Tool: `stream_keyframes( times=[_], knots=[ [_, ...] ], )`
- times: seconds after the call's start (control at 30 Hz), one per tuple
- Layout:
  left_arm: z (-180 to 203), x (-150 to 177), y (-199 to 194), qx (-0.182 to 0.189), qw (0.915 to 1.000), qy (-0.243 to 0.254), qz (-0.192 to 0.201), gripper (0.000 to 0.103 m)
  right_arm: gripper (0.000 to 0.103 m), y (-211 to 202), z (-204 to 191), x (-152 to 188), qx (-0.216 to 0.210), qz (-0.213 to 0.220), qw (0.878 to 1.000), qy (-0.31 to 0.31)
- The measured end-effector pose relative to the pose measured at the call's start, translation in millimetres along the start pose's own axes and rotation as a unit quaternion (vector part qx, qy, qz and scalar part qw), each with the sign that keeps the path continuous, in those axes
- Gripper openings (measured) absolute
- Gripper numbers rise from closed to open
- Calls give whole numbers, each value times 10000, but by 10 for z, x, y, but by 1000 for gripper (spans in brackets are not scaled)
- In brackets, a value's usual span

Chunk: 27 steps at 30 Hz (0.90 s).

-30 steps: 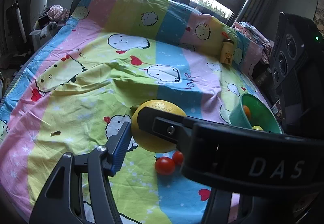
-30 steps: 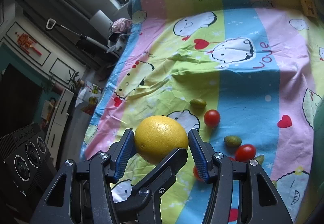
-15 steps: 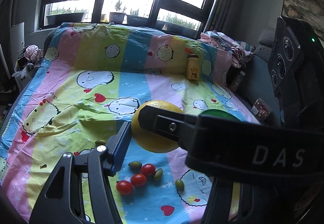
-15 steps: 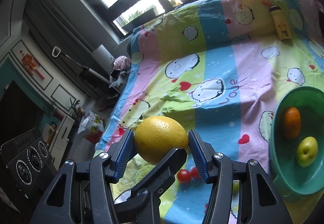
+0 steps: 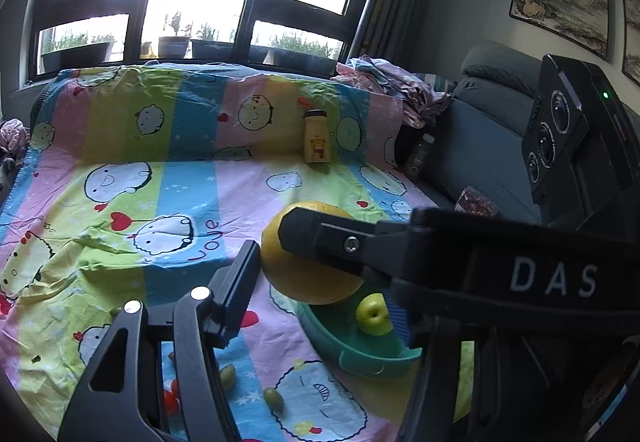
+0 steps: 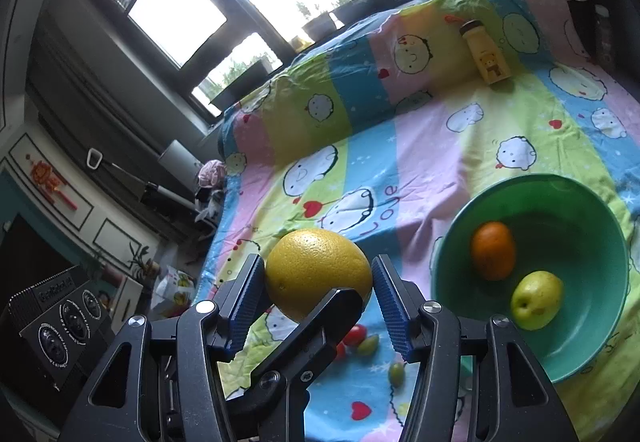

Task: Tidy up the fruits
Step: 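Carry the lemon with the right gripper over the green basin, then lower the lemon into the green basin and open the right gripper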

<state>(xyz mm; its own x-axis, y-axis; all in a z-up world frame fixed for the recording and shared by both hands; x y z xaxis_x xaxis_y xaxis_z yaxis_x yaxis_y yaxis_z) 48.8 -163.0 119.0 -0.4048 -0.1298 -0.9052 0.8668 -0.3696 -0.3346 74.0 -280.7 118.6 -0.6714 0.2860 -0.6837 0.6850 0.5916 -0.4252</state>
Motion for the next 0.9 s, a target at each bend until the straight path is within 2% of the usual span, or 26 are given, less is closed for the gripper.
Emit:
stream_keyframes(
  times=[0.33,0.57,0.9],
  knots=[
    [394,54,376,327,9992,169,-174,58,59,-214,496,-127,264,186,9988,365],
    [600,137,564,504,9979,260,-306,57,60,-276,788,-148,492,170,9969,590],
    [736,285,830,748,9952,143,-610,57,60,-280,1144,-149,774,40,9936,825]
  ],
)
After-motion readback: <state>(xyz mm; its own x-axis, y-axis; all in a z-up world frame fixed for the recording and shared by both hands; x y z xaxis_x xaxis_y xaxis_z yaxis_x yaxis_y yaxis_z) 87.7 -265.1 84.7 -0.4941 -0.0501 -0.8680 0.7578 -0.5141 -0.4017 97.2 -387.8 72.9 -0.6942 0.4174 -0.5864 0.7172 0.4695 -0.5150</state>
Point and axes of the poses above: each gripper's, at about its wrist camera, not at the fingertips, and y roughly the way its jaws point, z to its right, x to its underside, the point moved 1 cm from there along y, roughly the way its jaws point, and after that the axes turned 9 degrees about z, right-handed, at the moved point
